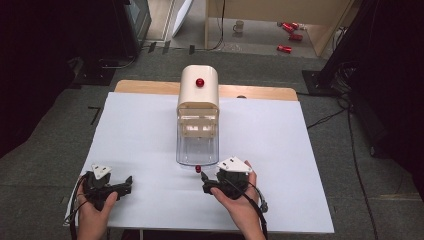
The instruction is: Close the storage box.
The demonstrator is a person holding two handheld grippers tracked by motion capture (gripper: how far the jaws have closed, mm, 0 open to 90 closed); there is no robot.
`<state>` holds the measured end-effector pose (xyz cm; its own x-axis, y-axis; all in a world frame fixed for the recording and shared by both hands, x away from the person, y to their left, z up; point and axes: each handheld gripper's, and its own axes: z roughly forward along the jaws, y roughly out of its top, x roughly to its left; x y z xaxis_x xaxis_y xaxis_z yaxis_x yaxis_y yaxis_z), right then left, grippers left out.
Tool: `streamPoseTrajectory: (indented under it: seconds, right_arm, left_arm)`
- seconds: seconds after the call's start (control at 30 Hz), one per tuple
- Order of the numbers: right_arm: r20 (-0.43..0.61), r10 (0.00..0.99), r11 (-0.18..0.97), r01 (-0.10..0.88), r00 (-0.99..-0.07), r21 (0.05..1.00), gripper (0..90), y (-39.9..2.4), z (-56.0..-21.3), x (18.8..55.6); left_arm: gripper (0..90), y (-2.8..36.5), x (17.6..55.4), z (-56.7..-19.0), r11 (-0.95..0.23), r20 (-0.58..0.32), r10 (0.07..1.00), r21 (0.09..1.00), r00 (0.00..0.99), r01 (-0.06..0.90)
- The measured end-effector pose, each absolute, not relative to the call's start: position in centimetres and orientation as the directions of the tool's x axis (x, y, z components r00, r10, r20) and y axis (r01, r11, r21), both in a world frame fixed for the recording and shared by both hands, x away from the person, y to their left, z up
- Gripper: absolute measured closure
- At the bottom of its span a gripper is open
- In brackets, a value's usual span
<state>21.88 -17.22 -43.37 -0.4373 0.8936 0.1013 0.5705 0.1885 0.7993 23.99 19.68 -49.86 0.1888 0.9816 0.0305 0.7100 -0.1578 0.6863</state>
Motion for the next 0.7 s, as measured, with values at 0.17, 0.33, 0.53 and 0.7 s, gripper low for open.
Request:
streamPoseTrajectory:
  seconds: [0.17, 0.33, 0.53, 0.7]
  right_arm:
    - [0.118, 0.889, 0.175, 0.567, -0.442, 0.805, 32.4, -16.7, -43.2, 21.9]
    - [0.144, 0.9, 0.138, 0.584, -0.411, 0.8, 38.5, -17.0, -43.4, 21.8]
    - [0.141, 0.899, 0.149, 0.593, -0.414, 0.791, 43.0, -16.5, -43.9, 21.4]
    - [0.135, 0.89, 0.164, 0.581, -0.436, 0.797, 53.3, -15.6, -44.2, 21.3]
  left_arm:
    - [0.0, 19.7, 24.0, -49.9, -0.158, 0.031, 0.982, 0.686, 0.189, 0.71]
    - [0.0, 19.7, 24.0, -49.9, -0.158, 0.031, 0.982, 0.687, 0.189, 0.71]
    - [0.0, 19.7, 24.0, -49.9, -0.157, 0.029, 0.982, 0.686, 0.189, 0.71]
    - [0.0, 19.7, 24.0, -49.9, -0.157, 0.029, 0.982, 0.686, 0.189, 0.71]
